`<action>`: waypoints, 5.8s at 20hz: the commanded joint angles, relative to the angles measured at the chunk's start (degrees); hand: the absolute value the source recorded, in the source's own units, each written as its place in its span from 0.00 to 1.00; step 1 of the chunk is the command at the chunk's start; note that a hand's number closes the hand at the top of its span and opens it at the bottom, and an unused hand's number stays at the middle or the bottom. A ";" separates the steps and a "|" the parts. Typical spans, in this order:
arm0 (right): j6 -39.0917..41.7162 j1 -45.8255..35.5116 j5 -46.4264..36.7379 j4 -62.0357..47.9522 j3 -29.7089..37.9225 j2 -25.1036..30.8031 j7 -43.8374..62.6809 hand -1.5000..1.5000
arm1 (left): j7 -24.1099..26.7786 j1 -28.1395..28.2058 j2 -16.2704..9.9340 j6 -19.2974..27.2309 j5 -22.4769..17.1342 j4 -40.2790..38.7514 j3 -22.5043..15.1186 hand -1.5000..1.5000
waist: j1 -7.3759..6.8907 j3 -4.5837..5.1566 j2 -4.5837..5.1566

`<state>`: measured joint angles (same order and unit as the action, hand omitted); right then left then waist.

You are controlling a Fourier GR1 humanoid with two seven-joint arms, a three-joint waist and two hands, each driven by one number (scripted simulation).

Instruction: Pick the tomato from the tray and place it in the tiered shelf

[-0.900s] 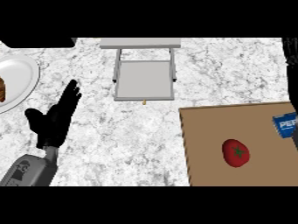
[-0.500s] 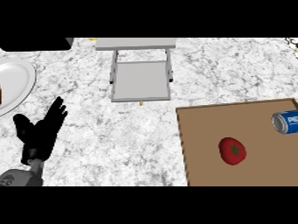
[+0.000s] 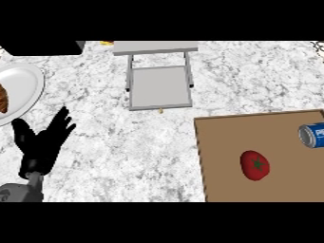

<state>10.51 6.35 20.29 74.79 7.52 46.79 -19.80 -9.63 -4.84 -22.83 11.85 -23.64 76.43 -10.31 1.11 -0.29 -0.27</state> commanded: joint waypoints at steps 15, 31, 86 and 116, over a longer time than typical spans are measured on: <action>0.99 6.39 2.66 35.62 -0.03 11.29 36.04 0.00 | -1.81 1.37 0.70 -2.31 1.52 -1.77 0.97 0.50 | -0.72 0.43 0.20; -5.18 -10.18 -17.39 42.71 -22.72 1.89 66.79 0.00 | -4.49 0.91 1.51 -3.72 3.60 -0.64 2.86 0.50 | -1.69 0.32 0.34; 2.47 -9.09 -53.99 21.05 -27.66 -24.87 47.30 1.00 | -7.37 2.44 8.96 -7.86 12.88 2.62 9.99 0.50 | -1.08 0.29 0.23; -12.06 -77.59 -59.37 15.75 -38.40 -46.75 97.42 1.00 | -5.31 -0.11 10.93 -7.53 13.60 -2.39 10.95 0.50 | -0.86 0.43 0.01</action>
<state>-4.71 -65.39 -38.67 91.80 -35.72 0.77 67.08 -16.39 -3.75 -13.40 3.31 -10.78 78.65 0.43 -1.02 -0.22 -0.77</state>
